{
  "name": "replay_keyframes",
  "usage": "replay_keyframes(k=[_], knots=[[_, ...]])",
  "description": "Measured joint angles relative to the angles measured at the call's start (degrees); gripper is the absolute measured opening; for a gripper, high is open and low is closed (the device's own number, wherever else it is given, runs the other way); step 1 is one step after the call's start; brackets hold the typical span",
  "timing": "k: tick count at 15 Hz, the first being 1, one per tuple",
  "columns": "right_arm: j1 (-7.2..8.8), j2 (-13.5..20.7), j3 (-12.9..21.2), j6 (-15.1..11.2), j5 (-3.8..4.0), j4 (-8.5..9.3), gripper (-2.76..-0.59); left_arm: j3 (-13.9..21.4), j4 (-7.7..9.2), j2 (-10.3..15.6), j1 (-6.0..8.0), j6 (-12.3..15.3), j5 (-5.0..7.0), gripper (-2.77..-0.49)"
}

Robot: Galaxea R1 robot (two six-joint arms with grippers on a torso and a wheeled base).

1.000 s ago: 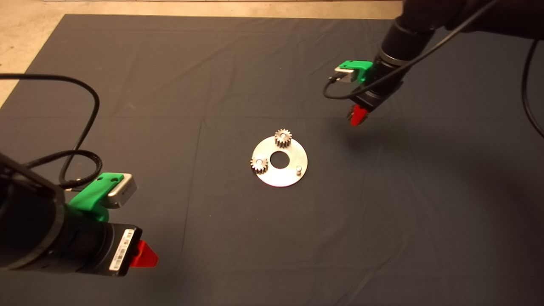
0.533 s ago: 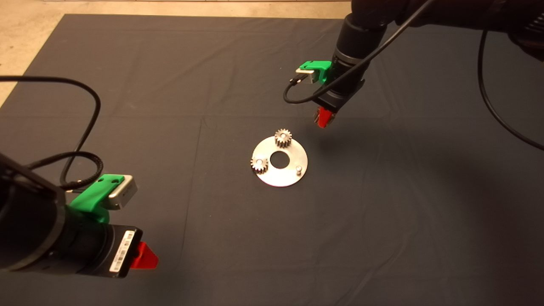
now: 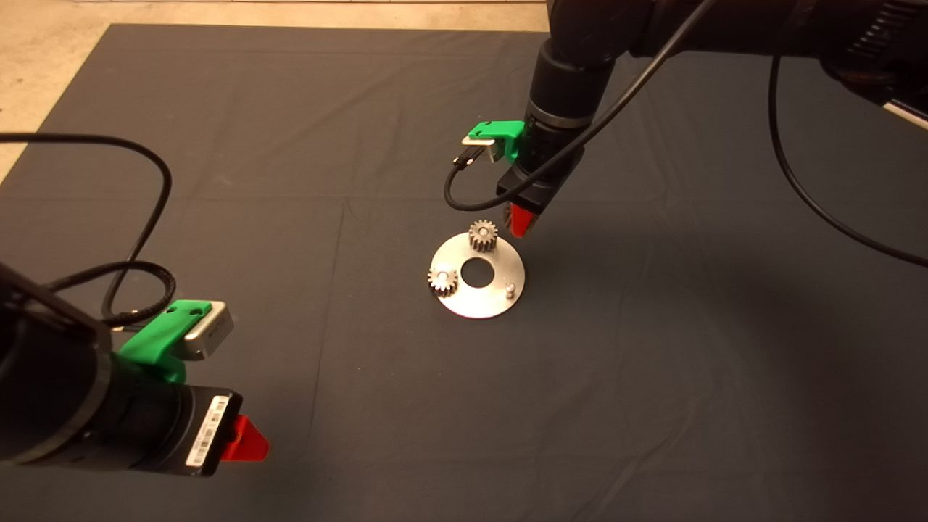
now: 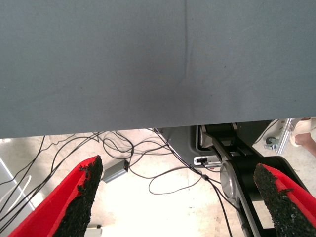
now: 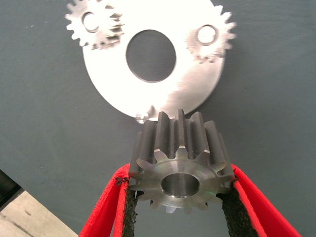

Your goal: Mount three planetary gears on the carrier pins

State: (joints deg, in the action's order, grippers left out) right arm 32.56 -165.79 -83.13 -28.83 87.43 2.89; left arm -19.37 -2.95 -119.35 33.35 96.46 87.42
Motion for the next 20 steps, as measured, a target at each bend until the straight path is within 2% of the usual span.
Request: replay_keyframes(k=[5, 10, 14, 20], knots=[[-2.63, -0.1, 1.7, 0.1, 0.07, -1.22, -2.33, 0.0, 0.00, 0.0, -0.15, 0.0, 0.01, -1.09], [-5.10, -0.1, 4.2, 0.3, 0.05, -5.36, -2.33, 0.0, 0.01, 0.0, -0.15, 0.0, 0.01, -1.09], [-5.43, -0.1, 4.9, 1.7, 0.07, -7.66, -2.33, 0.0, 0.00, 0.0, -0.17, 0.0, 0.01, -1.09], [-6.94, -0.1, 5.4, 3.8, 0.06, -8.48, -2.33, 0.0, 0.00, 0.0, -0.30, 0.0, -0.02, -1.09]])
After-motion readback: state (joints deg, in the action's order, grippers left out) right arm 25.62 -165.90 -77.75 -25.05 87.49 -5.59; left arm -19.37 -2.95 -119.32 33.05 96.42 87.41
